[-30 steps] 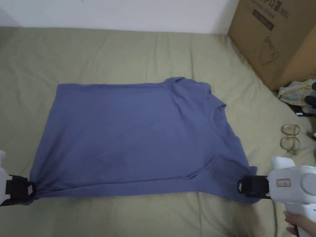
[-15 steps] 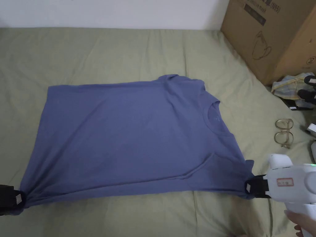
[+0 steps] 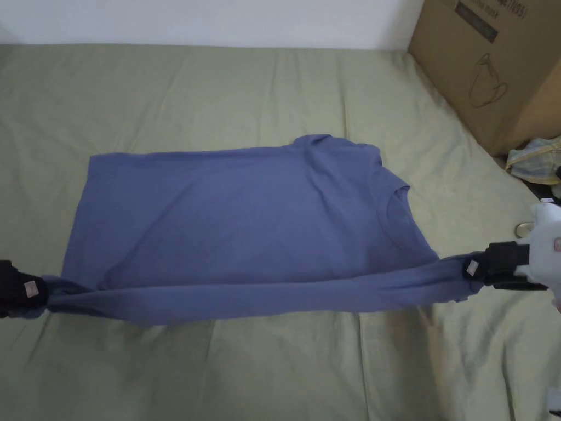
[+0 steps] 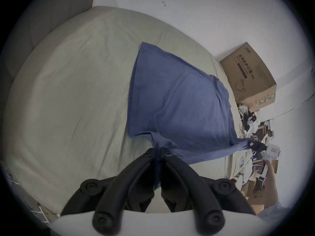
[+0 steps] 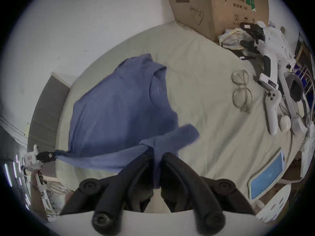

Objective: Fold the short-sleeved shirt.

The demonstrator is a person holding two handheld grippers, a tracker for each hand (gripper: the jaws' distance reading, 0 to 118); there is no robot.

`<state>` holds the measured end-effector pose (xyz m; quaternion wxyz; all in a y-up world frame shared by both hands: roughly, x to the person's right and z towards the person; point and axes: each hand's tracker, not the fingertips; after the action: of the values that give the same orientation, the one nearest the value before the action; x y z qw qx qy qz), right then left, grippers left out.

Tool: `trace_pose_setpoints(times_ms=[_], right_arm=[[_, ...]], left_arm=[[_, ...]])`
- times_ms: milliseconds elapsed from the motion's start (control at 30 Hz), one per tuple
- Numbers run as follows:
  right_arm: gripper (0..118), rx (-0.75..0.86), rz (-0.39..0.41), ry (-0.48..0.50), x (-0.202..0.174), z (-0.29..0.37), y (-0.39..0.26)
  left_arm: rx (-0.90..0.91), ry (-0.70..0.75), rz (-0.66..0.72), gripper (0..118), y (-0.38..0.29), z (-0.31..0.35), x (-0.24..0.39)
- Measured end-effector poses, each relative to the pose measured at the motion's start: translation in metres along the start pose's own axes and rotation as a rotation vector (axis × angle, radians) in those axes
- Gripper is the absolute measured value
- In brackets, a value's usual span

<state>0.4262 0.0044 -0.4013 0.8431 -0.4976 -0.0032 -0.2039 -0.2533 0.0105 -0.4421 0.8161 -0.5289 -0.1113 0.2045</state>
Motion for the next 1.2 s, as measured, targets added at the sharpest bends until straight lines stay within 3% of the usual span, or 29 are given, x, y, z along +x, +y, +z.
trace_pose_setpoints(times_ms=[233, 433, 467, 533, 567, 600, 633, 833, 933, 967, 1000, 1033, 1067, 1100, 1200], right_arm=[[7, -0.062, -0.046, -0.036, -0.009, -0.078, 0.079], [7, -0.081, -0.064, -0.092, -0.014, -0.127, 0.099], [13, -0.076, -0.067, -0.097, -0.014, -0.131, 0.098], [60, -0.021, -0.055, -0.119, -0.018, -0.132, 0.094], [86, 0.004, -0.036, -0.146, -0.021, -0.130, 0.092], [99, 0.028, -0.002, -0.177, -0.024, -0.127, 0.089], [99, 0.065, 0.033, -0.185, -0.027, -0.122, 0.085], [99, 0.196, 0.143, -0.132, -0.052, -0.069, 0.053], [99, 0.196, 0.188, -0.105, -0.065, -0.046, 0.030], [98, 0.207, 0.207, -0.094, -0.069, -0.040, 0.022], [86, 0.221, 0.231, -0.081, -0.073, -0.035, 0.013], [61, 0.239, 0.244, -0.072, -0.076, -0.029, 0.005], [25, 0.245, 0.252, -0.073, -0.079, -0.026, -0.001], [2, 0.241, 0.260, -0.081, -0.082, -0.026, -0.007], [2, 0.192, 0.237, -0.035, -0.080, -0.027, -0.015]], left_arm=[[-0.063, 0.034, 0.065, 4, 0.074, -0.066, -0.005], [-0.082, 0.063, 0.114, 7, 0.096, -0.115, -0.014], [-0.079, 0.062, 0.119, 13, 0.097, -0.118, -0.016], [-0.026, 0.094, 0.105, 58, 0.095, -0.118, -0.013], [0.014, 0.115, 0.070, 87, 0.093, -0.114, -0.011], [0.052, 0.124, 0.030, 113, 0.091, -0.110, -0.010], [0.083, 0.130, 0.000, 117, 0.087, -0.104, -0.007], [0.236, 0.142, -0.186, 115, 0.048, -0.046, 0.014], [0.192, 0.213, -0.282, 113, 0.023, -0.024, 0.024], [0.181, 0.219, -0.307, 107, 0.014, -0.019, 0.028], [0.164, 0.209, -0.327, 84, 0.006, -0.015, 0.027], [0.151, 0.203, -0.325, 49, -0.003, -0.013, 0.028], [0.134, 0.199, -0.323, 8, -0.010, -0.012, 0.029], [0.108, 0.192, -0.294, 0, -0.019, -0.013, 0.029], [0.078, 0.143, -0.218, 0, -0.027, -0.023, 0.020]])
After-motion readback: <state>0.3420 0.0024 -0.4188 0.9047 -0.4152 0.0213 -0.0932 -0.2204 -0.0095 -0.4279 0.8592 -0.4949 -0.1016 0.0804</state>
